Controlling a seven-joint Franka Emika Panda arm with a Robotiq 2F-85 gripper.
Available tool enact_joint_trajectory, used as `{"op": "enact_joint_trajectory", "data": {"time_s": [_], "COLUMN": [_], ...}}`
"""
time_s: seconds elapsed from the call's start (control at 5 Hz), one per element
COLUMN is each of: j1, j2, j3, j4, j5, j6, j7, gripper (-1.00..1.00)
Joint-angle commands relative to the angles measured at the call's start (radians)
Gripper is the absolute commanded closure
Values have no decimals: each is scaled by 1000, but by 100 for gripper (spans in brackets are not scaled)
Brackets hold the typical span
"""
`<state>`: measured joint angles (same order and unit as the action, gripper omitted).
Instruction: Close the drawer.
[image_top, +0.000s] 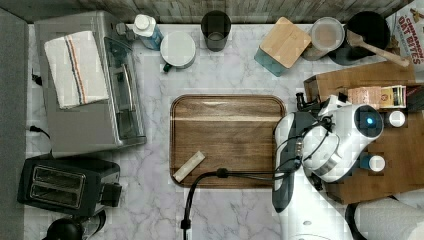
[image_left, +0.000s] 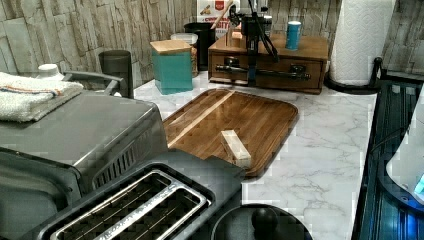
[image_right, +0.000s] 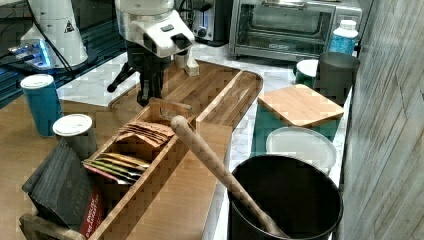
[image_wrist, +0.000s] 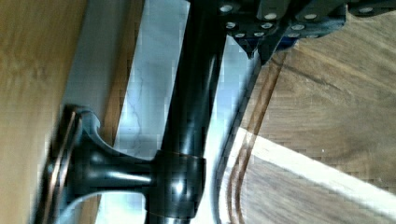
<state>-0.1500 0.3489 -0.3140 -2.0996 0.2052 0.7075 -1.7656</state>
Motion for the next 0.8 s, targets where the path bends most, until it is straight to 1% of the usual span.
{"op": "enact_joint_trajectory", "data": {"time_s": [0.2, 0.8], "j1": [-57, -52], "j2": [-5, -4], "j3": [-122, -127], "j4": [183, 184], "j5": [-83, -80], "j6": [130, 130], "j7": [51, 47], "gripper": [100, 100]}}
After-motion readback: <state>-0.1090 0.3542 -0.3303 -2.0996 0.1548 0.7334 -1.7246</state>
